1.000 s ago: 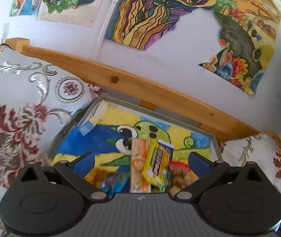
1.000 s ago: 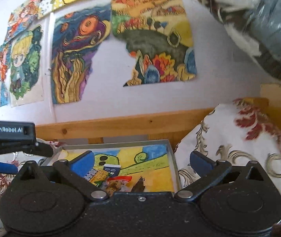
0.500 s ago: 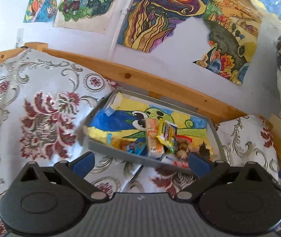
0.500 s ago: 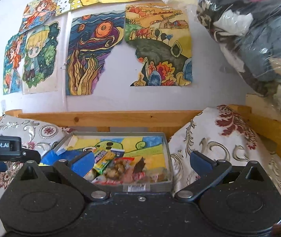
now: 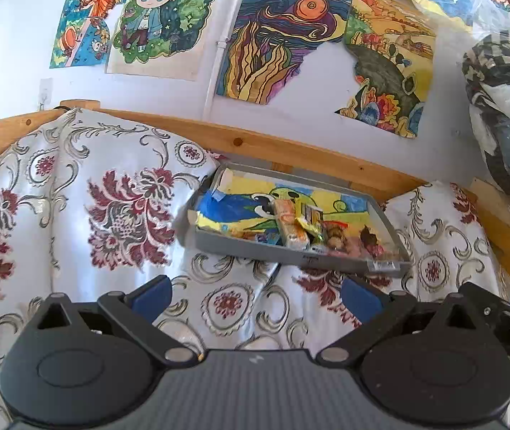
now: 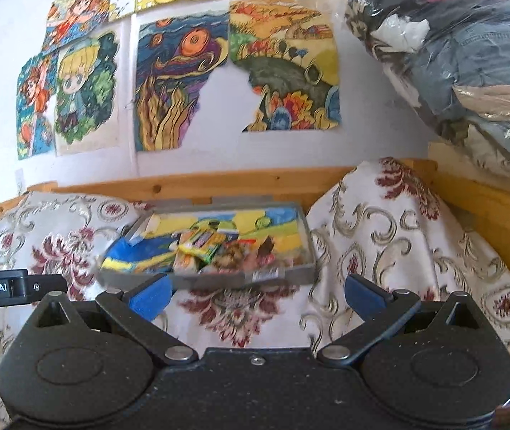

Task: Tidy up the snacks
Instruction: 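Open both tools to drop the wafer pack and meat snack into the tray, then move both open tools over the gold duck-snack pack and the orange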

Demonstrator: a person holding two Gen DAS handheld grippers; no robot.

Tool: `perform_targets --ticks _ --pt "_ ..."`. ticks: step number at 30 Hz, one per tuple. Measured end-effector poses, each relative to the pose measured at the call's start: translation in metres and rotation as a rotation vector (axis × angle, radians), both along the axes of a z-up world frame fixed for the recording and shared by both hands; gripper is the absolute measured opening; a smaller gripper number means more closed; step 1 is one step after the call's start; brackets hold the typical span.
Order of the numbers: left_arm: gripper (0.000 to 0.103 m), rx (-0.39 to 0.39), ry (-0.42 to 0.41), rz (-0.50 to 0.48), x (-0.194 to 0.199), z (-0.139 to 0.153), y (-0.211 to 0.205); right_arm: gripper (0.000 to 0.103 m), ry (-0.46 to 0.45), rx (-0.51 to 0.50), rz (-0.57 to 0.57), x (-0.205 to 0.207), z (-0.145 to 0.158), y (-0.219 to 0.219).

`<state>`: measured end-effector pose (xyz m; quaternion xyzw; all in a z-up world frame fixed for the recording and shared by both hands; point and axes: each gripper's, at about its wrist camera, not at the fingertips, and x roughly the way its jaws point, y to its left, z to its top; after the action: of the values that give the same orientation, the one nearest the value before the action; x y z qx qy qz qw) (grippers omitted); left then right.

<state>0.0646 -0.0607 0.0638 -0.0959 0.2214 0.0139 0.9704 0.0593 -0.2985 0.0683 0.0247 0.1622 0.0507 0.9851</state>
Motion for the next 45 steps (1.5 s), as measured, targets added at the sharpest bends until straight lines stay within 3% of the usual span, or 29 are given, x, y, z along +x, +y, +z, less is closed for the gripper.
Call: perform_targets --ticks 22,36,45 --pt "0.103 0.092 0.079 -0.059 -0.047 -0.056 0.045 0.102 0.229 -0.103 0.037 -0.043 -0.035 0.048" --pt "0.103 0.098 0.151 -0.109 -0.034 -0.077 0.041 0.102 0.363 -0.149 0.023 -0.024 -0.057 0.058" --pt "0.103 0.097 0.157 -0.109 -0.021 -0.08 0.044 0.102 0.389 -0.153 0.037 -0.016 -0.062 0.061"
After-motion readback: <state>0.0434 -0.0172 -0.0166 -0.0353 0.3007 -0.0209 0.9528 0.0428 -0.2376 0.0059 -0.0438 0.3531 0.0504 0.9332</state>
